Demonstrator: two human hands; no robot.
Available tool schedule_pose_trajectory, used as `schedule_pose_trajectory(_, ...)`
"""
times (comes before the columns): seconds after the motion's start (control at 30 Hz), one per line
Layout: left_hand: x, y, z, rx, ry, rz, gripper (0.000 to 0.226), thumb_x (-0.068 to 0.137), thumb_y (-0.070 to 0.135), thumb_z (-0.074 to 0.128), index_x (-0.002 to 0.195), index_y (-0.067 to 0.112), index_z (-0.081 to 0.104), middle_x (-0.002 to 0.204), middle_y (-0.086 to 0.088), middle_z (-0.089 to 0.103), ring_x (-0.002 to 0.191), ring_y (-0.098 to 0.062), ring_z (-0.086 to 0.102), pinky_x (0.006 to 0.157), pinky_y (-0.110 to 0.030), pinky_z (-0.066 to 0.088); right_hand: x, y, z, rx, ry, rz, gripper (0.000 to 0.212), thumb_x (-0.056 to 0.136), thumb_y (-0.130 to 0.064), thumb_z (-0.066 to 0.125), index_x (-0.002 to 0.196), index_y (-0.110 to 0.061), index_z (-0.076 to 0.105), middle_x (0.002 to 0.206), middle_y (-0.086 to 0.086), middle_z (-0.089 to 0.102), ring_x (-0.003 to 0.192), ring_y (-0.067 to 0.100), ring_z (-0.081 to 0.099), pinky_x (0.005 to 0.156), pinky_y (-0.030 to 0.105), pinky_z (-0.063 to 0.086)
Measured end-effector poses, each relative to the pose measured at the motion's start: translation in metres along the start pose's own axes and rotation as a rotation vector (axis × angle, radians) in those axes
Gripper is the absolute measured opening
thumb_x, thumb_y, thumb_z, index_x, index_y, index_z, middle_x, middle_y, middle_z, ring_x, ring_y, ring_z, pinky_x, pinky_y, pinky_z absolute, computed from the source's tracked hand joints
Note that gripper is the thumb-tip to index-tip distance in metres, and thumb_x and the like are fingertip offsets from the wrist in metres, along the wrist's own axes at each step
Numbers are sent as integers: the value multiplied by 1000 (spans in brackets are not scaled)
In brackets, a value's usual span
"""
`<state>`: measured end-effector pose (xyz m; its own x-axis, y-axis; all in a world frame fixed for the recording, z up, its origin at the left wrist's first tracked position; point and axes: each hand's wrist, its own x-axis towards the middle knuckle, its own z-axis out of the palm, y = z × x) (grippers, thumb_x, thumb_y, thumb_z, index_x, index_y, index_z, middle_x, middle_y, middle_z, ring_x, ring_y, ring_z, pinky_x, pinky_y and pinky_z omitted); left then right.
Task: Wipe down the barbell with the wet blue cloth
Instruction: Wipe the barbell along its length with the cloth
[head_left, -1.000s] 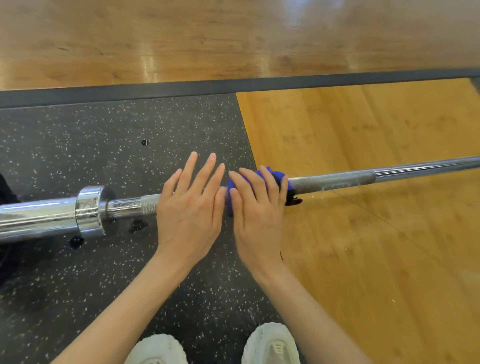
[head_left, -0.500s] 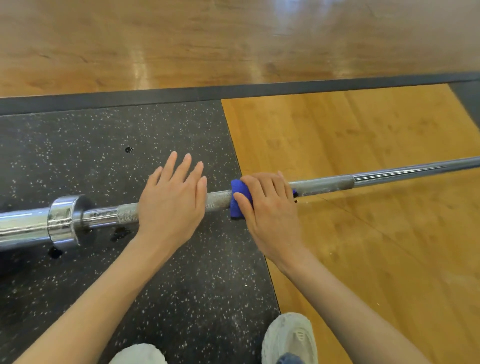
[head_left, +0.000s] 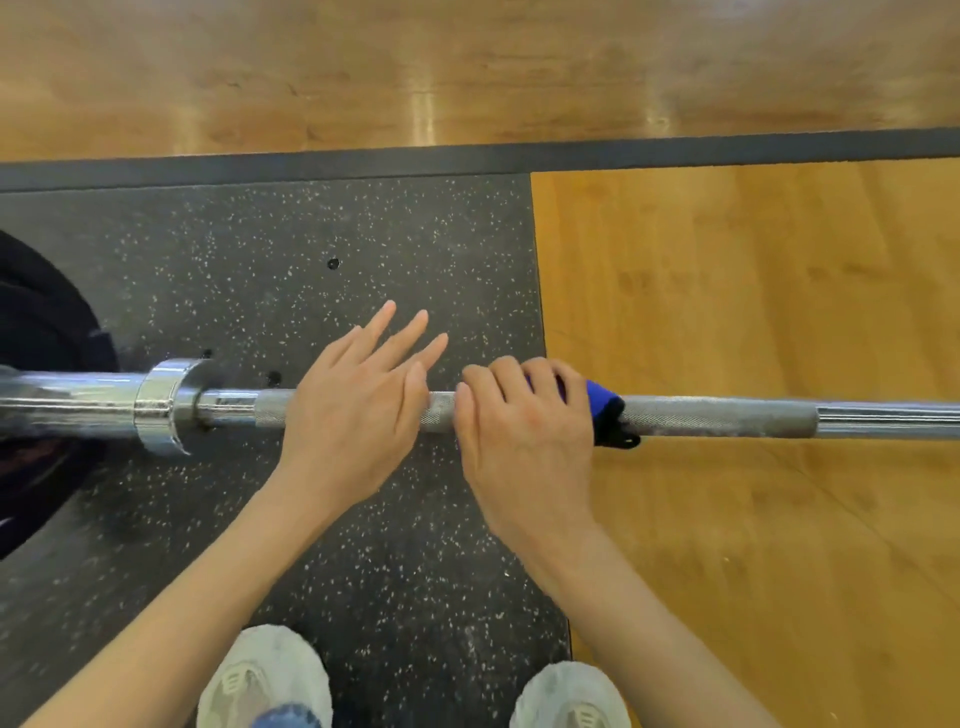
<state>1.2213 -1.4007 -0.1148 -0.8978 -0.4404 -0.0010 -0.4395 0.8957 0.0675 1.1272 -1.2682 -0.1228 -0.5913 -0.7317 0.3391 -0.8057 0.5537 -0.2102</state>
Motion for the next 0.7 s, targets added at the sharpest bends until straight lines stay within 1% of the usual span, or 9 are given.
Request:
schedule_pose_trajectory(0.1, -13, 5, 0, -26, 42, -22, 55, 108, 28, 15, 145, 19, 56, 154, -2, 47, 150, -26, 33, 114, -41, 30, -3, 22, -6, 40, 12, -76, 38, 108, -29, 37, 78, -18, 58, 73, 0, 53, 70, 24, 47, 80, 39, 43)
schedule_pose_trajectory(0.17, -21, 11, 1, -27, 79, -36, 55, 109, 28, 15, 145, 19, 55, 154, -2, 46, 150, -26, 33, 116, -41, 29, -15, 38, -17, 11, -20, -23, 38, 108, -28, 35, 78, -19, 57, 73, -1, 53, 71, 25, 47, 82, 40, 43)
schedule_pose_trajectory(0.23, -27, 16, 4, -22, 131, -54, 54, 109, 27, 16, 144, 18, 57, 154, -1, 47, 150, -27, 33, 117, -41, 29, -17, 20, -19, -33, -81, 7, 39, 107, -26, 29, 79, -21, 56, 75, 0, 55, 73, 26, 48, 85, 43, 43)
schedule_pose_trajectory(0.3, -35, 20, 7, -15, 195, -62, 54, 109, 25, 17, 141, 16, 59, 153, -1, 47, 150, -28, 34, 118, -42, 28, -16, -10, -14, -64, -120, -63, 42, 107, -25, 24, 79, -21, 54, 74, 0, 56, 71, 24, 46, 79, 41, 42)
schedule_pose_trajectory(0.37, -43, 22, 8, 11, 235, -64, 53, 108, 24, 20, 140, 14, 60, 154, -3, 46, 150, -29, 32, 120, -42, 25, -16, -7, -15, -77, -116, -161, 40, 107, -25, 20, 78, -24, 48, 70, -2, 48, 65, 21, 38, 65, 37, 32)
schedule_pose_trajectory(0.43, -50, 25, 9, 25, 246, -74, 53, 107, 25, 20, 141, 14, 59, 156, -3, 44, 152, -30, 29, 121, -42, 21, -25, 30, -26, -117, -133, -207, 34, 104, -20, 24, 77, -24, 43, 68, -3, 41, 62, 22, 36, 63, 35, 22)
schedule_pose_trajectory(0.57, -59, 31, 11, 71, 278, -83, 53, 107, 26, 20, 144, 15, 57, 160, -4, 40, 154, -30, 23, 123, -41, 15, -33, 21, -36, -96, -143, -37, 32, 103, -20, 32, 74, -25, 45, 67, -1, 48, 64, 25, 40, 68, 38, 34)
schedule_pose_trajectory(0.63, -64, 32, 11, 91, 274, -81, 54, 107, 27, 19, 146, 16, 55, 161, -5, 37, 155, -29, 18, 124, -40, 11, -34, -13, -25, -72, -136, -96, 41, 107, -20, 20, 75, -25, 45, 67, -1, 47, 65, 24, 39, 69, 39, 37)
schedule_pose_trajectory(0.7, -69, 32, 10, 95, 265, -83, 54, 107, 28, 19, 147, 16, 53, 162, -6, 35, 155, -30, 16, 124, -40, 10, -34, -2, -25, -61, -125, -163, 45, 108, -22, 13, 75, -26, 43, 67, -2, 44, 63, 23, 40, 65, 38, 33)
